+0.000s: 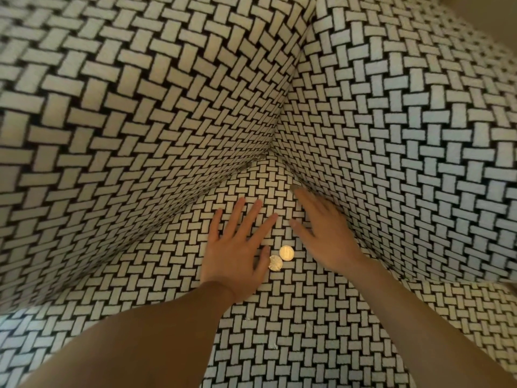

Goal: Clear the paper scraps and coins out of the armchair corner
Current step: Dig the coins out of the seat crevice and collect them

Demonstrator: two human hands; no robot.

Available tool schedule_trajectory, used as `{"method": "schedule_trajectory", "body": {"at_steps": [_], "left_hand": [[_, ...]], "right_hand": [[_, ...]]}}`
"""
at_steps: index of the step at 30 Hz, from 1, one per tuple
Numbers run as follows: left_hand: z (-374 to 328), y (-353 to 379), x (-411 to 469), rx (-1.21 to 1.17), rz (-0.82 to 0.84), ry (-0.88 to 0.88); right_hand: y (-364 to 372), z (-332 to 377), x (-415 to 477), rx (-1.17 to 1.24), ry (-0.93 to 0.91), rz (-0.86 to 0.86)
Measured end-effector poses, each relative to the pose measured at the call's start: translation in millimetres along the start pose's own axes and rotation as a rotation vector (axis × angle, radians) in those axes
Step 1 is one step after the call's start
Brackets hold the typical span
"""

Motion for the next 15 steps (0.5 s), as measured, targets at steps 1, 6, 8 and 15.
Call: {"method": "schedule_trajectory", "body": {"at_steps": [1, 6, 8, 15], "left_hand": [[0.0, 0.0, 0.1, 0.001, 0.0, 0.001], [-0.8, -0.3, 0.0, -0.003, -0.003, 0.005], [-0.5, -0.5, 0.2, -0.008, -0.006, 0.001], [0.2, -0.8, 0.0, -0.017, -0.01, 0.001]], "right_hand": [[1.3, 4.8, -5.4, -0.035, -0.024, 0.024], [4.8, 34.8, -28.0, -0.255, -0.194, -0.001], [2.9, 41.1, -29.9, -0.264, -0.238, -0.024], [-27.9, 40.7, 10.1, 0.056, -0.273, -0.109]]}}
Point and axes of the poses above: each hand's wrist, its own x-axis towards the middle knuckle, its own y-axis out of the palm, z = x × y, the point moved 6 cm from there along x, towards the middle knuckle, and after that the axes turned 14 degrees about -y, right-handed, at the moved point
